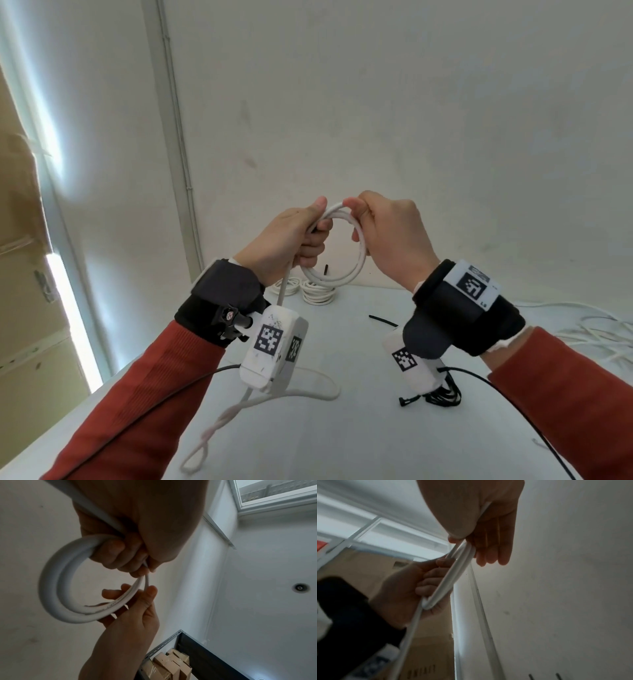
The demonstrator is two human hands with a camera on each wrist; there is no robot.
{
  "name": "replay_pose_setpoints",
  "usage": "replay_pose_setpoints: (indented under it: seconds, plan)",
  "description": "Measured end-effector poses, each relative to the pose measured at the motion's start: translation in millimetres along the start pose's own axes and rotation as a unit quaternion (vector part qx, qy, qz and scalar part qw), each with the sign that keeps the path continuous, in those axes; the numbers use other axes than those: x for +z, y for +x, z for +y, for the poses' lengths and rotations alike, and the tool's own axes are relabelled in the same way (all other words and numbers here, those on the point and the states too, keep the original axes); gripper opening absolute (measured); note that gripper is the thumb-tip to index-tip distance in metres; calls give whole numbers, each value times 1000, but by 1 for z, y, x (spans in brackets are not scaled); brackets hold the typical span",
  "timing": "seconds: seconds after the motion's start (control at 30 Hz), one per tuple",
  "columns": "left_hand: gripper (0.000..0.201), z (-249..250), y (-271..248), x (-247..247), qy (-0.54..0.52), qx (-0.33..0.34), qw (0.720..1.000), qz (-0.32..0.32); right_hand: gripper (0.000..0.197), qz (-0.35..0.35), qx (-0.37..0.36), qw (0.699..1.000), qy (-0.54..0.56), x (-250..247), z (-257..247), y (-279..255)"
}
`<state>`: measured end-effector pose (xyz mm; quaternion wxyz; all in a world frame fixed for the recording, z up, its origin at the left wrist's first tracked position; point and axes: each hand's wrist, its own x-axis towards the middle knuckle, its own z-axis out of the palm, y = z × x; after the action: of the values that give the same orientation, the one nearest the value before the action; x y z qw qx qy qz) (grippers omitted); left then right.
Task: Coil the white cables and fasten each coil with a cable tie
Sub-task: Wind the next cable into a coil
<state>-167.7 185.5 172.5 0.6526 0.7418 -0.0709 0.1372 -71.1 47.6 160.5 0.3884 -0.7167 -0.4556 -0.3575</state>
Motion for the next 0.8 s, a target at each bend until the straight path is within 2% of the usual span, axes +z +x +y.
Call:
replay_pose_setpoints:
  seconds: [0.17, 0.23, 0.3, 0.33, 0.4, 0.47, 0.5, 0.63, 0.73, 0.8]
  plan:
    - [41, 0, -1, -1, -13, 17, 1000, 4, 38, 15, 104, 989, 101, -6, 1, -5]
    - [39, 0, -1, -3, -28, 28, 999, 8, 38, -23, 163, 963, 213, -6, 2, -7]
    - [40, -1, -1, -5, -34, 26, 999, 15, 32, -101, 216, 911, 336, -7, 3, -9]
    - [41, -2, -1, -6, -30, 20, 999, 18, 26, -140, 241, 875, 395, -8, 5, -9]
    - [42, -3, 0, -5, -15, 10, 1000, 18, 16, -203, 284, 784, 514, -15, 8, -10]
    - [42, -3, 1, -3, -10, -3, 1000, 6, 22, -263, 309, 697, 590, -22, 9, -12]
    - [43, -3, 1, -2, -12, -9, 1000, -2, 28, -289, 317, 667, 609, -23, 10, -12]
    - [44, -5, 3, 7, 22, -1, 1000, -9, 43, -337, 268, 635, 642, -17, 7, -14]
    - [43, -3, 3, 8, 38, 32, 999, 1, 42, -324, 257, 585, 697, -12, 4, -16]
    - [39, -3, 1, 6, 37, 63, 997, -1, 40, -297, 250, 572, 723, -15, 3, -16]
